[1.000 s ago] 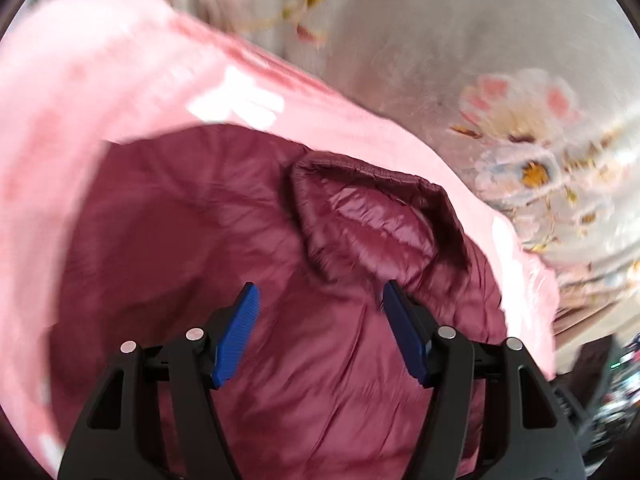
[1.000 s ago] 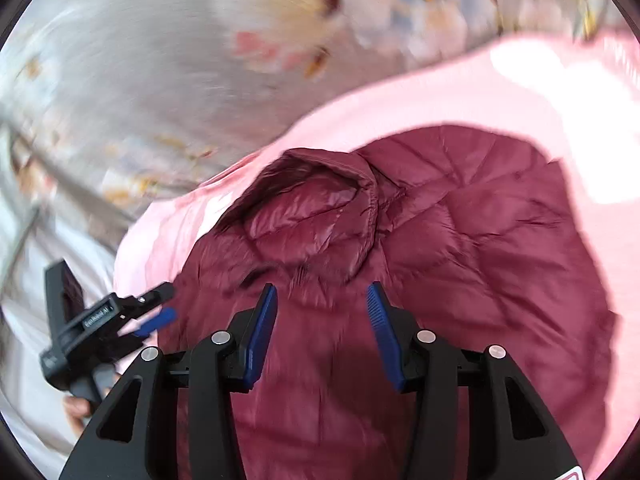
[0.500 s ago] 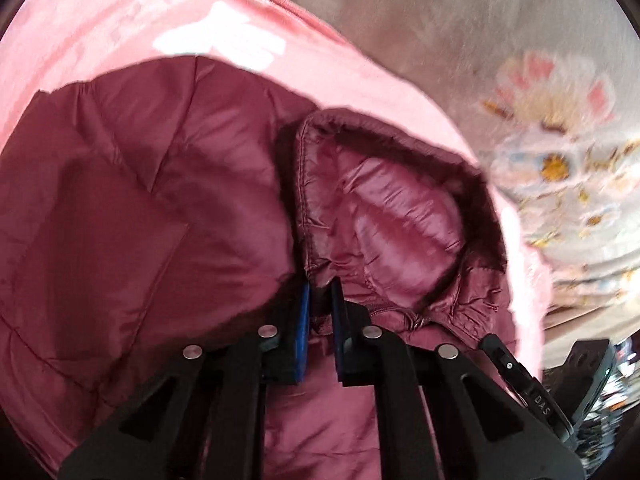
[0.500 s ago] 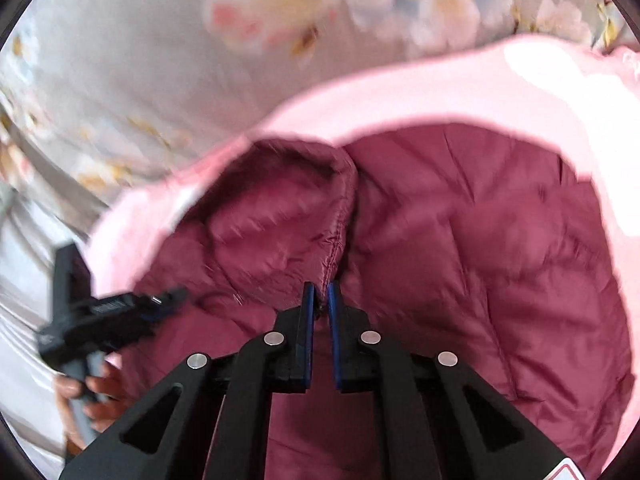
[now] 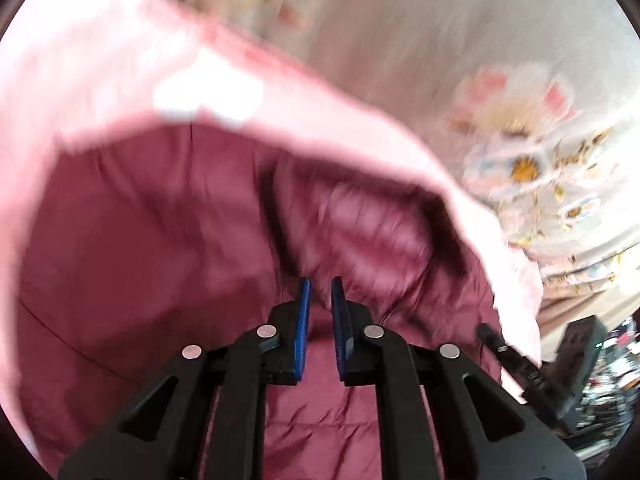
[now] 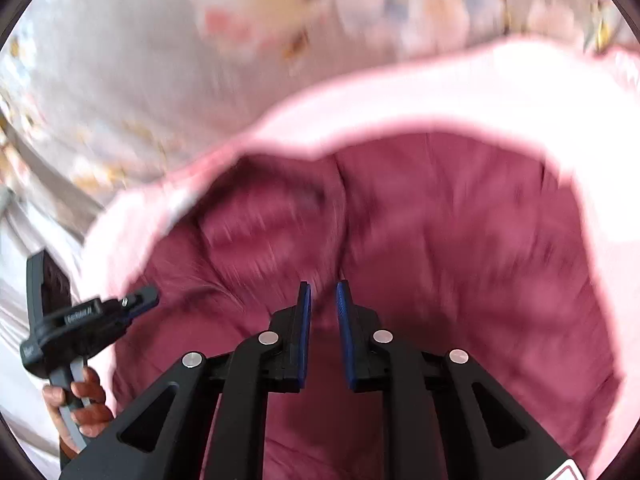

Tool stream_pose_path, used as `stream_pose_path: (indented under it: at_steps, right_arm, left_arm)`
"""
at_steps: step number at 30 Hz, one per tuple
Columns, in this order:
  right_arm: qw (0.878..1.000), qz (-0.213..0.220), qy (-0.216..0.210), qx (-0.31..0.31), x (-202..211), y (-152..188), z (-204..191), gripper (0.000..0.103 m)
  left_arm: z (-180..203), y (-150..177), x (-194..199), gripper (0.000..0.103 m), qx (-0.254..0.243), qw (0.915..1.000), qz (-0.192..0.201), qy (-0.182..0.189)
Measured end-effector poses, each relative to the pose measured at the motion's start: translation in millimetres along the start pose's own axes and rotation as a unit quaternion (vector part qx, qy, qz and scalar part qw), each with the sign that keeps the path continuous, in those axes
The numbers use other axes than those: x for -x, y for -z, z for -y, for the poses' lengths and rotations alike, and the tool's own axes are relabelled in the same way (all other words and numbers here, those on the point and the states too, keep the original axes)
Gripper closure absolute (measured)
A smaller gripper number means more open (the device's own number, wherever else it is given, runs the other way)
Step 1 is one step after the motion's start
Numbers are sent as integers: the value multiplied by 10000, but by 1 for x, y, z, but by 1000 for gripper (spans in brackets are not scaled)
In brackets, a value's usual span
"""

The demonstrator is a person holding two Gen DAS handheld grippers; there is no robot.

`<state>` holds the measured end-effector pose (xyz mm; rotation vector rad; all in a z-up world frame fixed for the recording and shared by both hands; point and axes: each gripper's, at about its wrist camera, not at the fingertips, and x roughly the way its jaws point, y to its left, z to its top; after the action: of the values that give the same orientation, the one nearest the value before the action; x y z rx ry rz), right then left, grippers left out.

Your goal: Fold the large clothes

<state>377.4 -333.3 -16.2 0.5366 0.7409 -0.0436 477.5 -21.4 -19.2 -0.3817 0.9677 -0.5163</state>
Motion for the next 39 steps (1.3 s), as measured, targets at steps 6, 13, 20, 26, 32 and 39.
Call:
stream_pose_path:
  at_steps: [6,13,20,26,32,39]
  right_arm:
    - [9983,430,10,-381,-34,-74,-10,88]
    - [9912,-658,480,1046,-102,-53,-26,93]
    - [9879,-712,602,1237,-96,-19,8,103]
    - [9914,-610,493,1051,-99,-17,14,103]
    - [9914,-469,533,1098,-101,-13,11,103]
    - [9936,-430,412,963,-102,-14,15,103]
  left_arm:
    - [16,-79,-16,93,241,9990,341,-175]
    - [-1,-75,-91,93,309,9977,-393,-464]
    - [-17,-37,-100,102,-325,9948,-601,-752]
    - [-25,-30,-102,103,-337,9972,-349,-569]
    - [-21,-19,-101,103,-640,9959,18,-639]
    - [-12,-18,-106,103,-796,9937,133,-781]
